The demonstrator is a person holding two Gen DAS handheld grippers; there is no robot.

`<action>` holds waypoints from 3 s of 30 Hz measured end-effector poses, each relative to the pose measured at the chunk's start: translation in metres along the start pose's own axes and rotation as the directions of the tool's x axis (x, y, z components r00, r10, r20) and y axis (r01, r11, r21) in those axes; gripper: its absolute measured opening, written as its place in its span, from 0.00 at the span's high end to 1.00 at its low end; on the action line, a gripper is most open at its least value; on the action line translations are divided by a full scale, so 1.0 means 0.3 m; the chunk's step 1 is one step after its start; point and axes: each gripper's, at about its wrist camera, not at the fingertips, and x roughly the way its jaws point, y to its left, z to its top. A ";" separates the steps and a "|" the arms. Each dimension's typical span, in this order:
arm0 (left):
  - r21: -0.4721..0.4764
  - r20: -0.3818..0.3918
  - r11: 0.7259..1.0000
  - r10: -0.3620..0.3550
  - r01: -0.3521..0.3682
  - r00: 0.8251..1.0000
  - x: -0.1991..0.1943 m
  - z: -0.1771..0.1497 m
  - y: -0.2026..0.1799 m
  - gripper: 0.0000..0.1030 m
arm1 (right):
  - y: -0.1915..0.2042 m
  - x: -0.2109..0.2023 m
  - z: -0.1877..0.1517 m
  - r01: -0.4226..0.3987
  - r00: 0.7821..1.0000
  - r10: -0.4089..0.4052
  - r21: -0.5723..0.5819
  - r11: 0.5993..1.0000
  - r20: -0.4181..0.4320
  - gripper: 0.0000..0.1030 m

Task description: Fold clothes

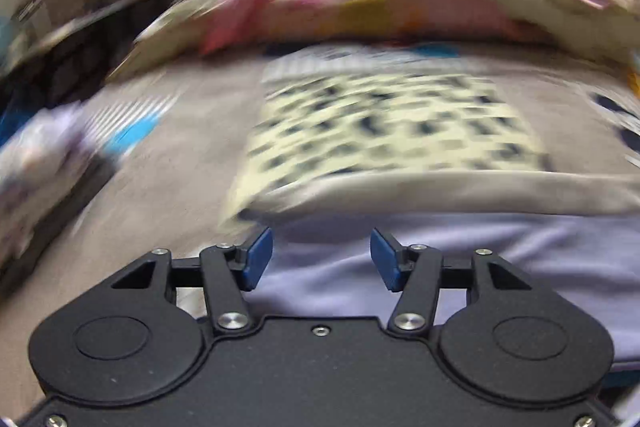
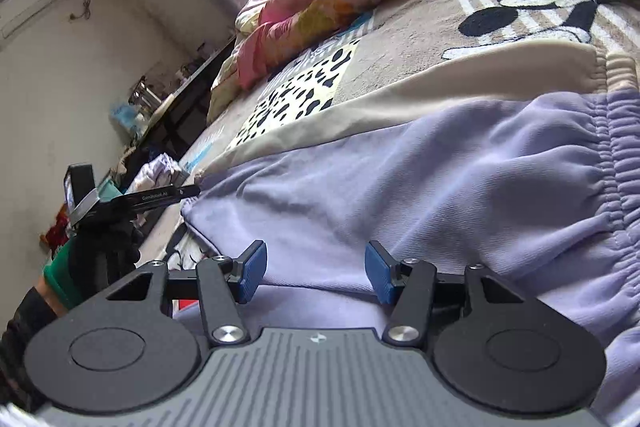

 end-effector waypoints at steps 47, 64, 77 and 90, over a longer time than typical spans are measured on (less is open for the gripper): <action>0.186 -0.058 0.975 0.134 -0.121 0.989 -0.188 -0.149 -0.192 0.41 | -0.158 -0.237 0.083 -0.165 0.957 0.114 0.177 0.970 0.268 0.35; 0.237 0.052 0.941 0.235 -0.241 0.970 -0.985 -0.664 -0.090 0.39 | -0.077 -0.593 -0.032 0.193 0.932 -0.090 -0.272 0.943 0.350 0.41; 0.403 0.170 0.863 0.256 -0.304 0.952 -1.070 -0.819 -0.016 0.39 | 0.188 -0.646 -0.411 0.477 0.869 -0.259 -0.852 0.217 0.421 0.42; 0.670 0.162 0.704 0.168 -0.234 0.972 -0.952 -0.975 -0.066 0.42 | 0.161 -0.559 -0.428 0.205 0.864 -0.429 -0.962 -0.179 0.264 0.43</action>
